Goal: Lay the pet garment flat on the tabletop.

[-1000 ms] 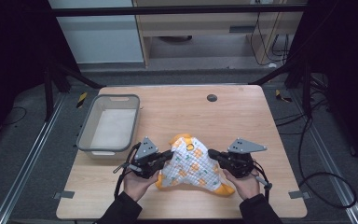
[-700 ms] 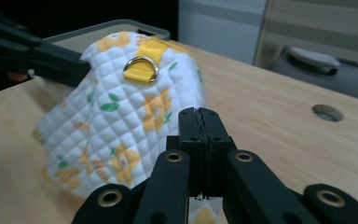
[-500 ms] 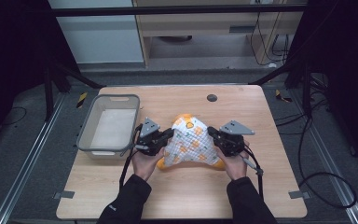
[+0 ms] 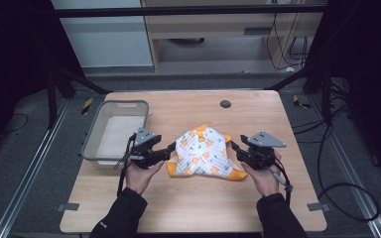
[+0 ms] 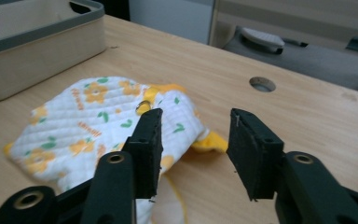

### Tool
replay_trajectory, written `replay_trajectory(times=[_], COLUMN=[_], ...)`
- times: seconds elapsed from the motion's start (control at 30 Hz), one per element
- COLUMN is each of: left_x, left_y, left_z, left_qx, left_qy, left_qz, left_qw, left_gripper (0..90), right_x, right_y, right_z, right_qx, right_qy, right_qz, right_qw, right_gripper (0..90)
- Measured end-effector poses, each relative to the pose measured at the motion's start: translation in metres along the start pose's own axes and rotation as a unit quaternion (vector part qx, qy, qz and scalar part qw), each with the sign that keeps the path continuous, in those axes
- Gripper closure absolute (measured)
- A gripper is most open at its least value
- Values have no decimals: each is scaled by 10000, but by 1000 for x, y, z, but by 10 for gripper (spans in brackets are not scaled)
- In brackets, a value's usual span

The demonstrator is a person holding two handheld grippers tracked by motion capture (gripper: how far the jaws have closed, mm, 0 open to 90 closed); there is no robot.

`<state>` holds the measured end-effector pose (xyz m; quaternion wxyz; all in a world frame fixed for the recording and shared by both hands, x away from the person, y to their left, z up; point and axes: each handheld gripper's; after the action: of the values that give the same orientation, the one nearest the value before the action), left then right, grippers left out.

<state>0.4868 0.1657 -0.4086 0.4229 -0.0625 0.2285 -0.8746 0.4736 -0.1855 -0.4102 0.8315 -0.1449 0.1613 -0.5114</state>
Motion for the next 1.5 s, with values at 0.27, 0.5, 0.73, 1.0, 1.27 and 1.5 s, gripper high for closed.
replay_trajectory(times=[0.27, 0.5, 0.73, 1.0, 1.27, 1.5], left_x=[8, 17, 23, 32, 35, 38], left_y=[-16, -4, 8, 18, 30, 37], left_z=[-30, -54, -61, -67, -72, -73], left_qx=[-421, -842, -1014, -1175, -1372, -1408], left_qy=[270, 437, 584, 810, 926, 1057], left_qz=[-187, -305, -449, -479, -543, -595], left_qw=[9986, 9950, 9921, 9886, 9847, 9826], left_gripper=[334, 334, 357, 414, 473, 628], right_x=[6, 9, 7, 7, 4, 4], right_y=[-23, -24, -11, 1, 13, 18], right_z=[-23, -49, -70, -80, -84, -85], right_qx=[-357, -685, -1061, -1343, -1556, -1681], right_qy=[-39, -2, -150, -219, -312, -350], right_qz=[273, 425, 511, 580, 651, 669], right_qw=[9990, 9967, 9929, 9890, 9852, 9829], right_gripper=[469, 461, 484, 548, 606, 718])
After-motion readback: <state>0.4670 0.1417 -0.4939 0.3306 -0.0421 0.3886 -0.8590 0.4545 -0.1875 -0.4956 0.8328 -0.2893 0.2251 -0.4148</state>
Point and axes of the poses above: each handheld gripper's, and its own axes: y roughly forward along the jaws, z roughly out of its top, x roughly to its right, and after that the axes turned 11 degrees about y, right-handed
